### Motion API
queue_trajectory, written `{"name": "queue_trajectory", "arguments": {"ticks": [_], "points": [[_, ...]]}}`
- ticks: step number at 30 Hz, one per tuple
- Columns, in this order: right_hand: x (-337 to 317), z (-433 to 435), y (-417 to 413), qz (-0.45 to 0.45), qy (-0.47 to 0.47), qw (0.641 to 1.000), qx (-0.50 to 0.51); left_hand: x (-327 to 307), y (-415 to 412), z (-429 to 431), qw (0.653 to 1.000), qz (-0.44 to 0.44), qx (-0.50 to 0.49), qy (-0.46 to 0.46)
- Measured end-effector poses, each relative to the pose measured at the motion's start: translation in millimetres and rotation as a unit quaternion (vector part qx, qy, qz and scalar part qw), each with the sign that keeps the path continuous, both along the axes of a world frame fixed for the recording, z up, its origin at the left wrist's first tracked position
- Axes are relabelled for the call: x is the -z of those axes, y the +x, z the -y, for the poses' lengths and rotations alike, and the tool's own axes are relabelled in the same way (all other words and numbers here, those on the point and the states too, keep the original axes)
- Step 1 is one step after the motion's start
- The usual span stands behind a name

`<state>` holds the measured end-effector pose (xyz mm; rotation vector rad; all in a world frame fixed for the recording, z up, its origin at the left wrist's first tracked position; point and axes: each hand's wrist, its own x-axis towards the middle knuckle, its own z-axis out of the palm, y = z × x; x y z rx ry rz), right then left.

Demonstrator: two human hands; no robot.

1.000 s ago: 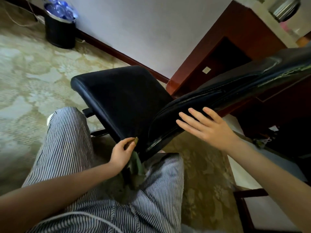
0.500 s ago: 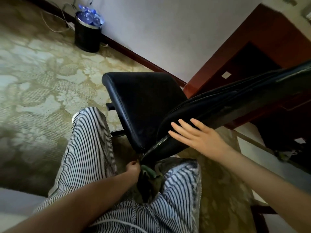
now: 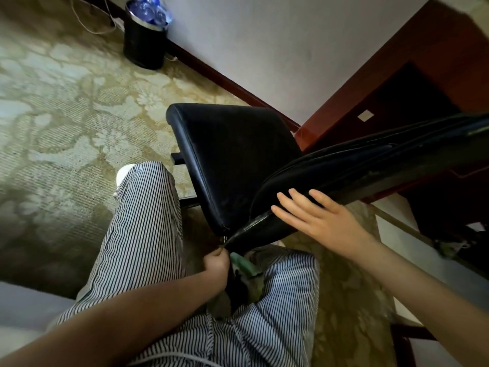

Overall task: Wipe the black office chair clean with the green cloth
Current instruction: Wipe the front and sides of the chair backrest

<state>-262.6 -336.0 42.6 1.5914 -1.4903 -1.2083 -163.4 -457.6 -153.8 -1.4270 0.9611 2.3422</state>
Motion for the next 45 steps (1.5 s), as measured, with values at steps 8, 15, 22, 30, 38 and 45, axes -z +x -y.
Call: {"name": "queue_trajectory", "arguments": {"ticks": [8,15,22,30,38,45], "points": [[0,-5,2,-0.012,0.000,1.000,0.010,-6,3,1,0.972,-0.112,0.108,-0.174],[-3,-9,4,-0.011,0.009,1.000,0.009,0,-7,4,0.967,-0.023,0.162,-0.196],[-3,-8,6,-0.004,0.003,1.000,0.015,-4,-3,0,0.938,-0.104,0.193,-0.268],[-3,-12,6,-0.004,0.000,1.000,0.021,-34,-1,-6,0.878,-0.232,0.167,-0.384],[-2,-16,7,-0.006,0.002,1.000,0.023,-35,-5,-2,0.959,-0.108,0.059,-0.256],[-1,-17,6,0.006,-0.004,1.000,0.031,-39,-4,-12,0.960,-0.130,0.066,-0.238]]}}
